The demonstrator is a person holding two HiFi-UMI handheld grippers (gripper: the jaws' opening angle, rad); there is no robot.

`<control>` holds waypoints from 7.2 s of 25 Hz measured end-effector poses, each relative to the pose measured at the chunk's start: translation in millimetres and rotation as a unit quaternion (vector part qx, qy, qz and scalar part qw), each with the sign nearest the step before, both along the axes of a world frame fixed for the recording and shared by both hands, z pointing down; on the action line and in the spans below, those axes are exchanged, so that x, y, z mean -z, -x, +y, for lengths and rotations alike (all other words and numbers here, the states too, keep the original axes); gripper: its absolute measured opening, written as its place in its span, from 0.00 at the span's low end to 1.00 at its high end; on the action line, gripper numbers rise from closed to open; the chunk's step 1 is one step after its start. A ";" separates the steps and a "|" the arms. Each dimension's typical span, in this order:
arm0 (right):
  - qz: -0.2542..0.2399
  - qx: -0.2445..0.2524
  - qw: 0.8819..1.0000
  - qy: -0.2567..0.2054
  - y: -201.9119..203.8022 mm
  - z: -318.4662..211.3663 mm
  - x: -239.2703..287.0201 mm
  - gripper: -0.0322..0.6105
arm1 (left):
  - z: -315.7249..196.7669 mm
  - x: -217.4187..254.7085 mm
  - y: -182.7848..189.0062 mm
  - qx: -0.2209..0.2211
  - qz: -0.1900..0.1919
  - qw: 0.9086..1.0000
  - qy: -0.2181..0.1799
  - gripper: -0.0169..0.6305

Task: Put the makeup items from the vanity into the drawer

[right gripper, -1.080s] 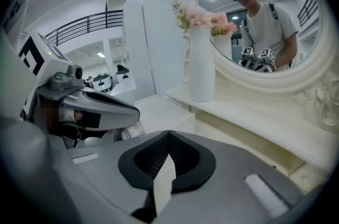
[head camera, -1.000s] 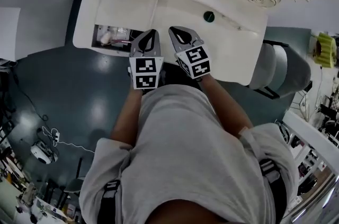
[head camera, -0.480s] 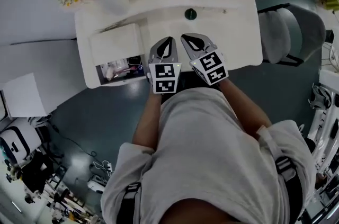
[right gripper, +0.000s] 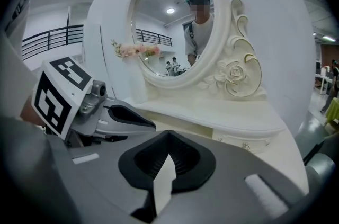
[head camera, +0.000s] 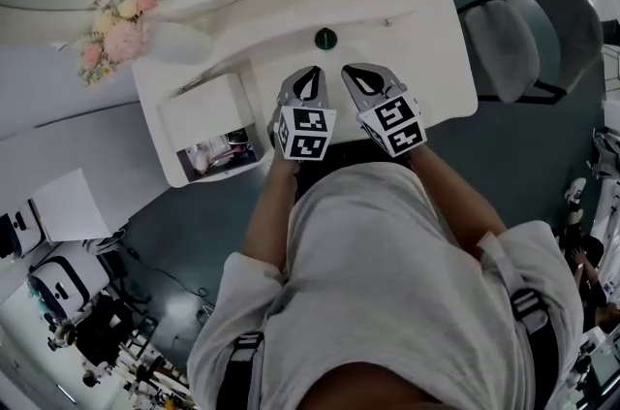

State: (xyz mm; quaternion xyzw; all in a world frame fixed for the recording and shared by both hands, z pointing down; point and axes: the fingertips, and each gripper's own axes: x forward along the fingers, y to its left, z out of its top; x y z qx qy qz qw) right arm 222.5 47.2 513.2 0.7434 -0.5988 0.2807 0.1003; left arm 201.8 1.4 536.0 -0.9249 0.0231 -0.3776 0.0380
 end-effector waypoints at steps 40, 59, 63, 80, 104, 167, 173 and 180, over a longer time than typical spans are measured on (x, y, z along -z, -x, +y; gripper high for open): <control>-0.038 0.037 0.999 0.004 -74.8 24.5 -34.1 0.05 | -21.3 -84.1 -56.4 0.024 -0.127 0.991 0.030 0.09; -0.028 0.153 0.987 -0.032 9.5 -31.3 -7.1 0.05 | -33.8 18.6 28.8 0.180 -0.004 0.983 -0.035 0.10; -0.033 0.185 0.981 -0.037 39.4 -45.3 -5.0 0.05 | -38.8 30.0 57.9 0.220 0.006 0.974 -0.041 0.10; -0.025 0.325 0.944 -0.041 181.1 -120.1 12.6 0.05 | -79.7 41.1 201.4 0.340 -0.007 0.940 -0.027 0.10; -0.038 0.264 0.964 -0.026 258.5 -188.5 -8.0 0.05 | -138.5 -28.6 312.1 0.219 -0.162 0.962 0.004 0.11; 0.107 -0.025 0.970 -0.215 94.7 163.4 180.8 0.05 | 173.6 198.7 104.2 0.149 0.301 0.942 -0.012 0.03; 0.105 -0.016 0.971 -0.215 95.3 159.8 180.2 0.05 | 172.9 198.2 106.3 0.152 0.302 0.941 -0.018 0.03; 0.101 -0.001 0.971 -0.217 100.0 149.2 180.8 0.05 | 163.5 199.5 112.4 0.163 0.300 0.940 -0.022 0.03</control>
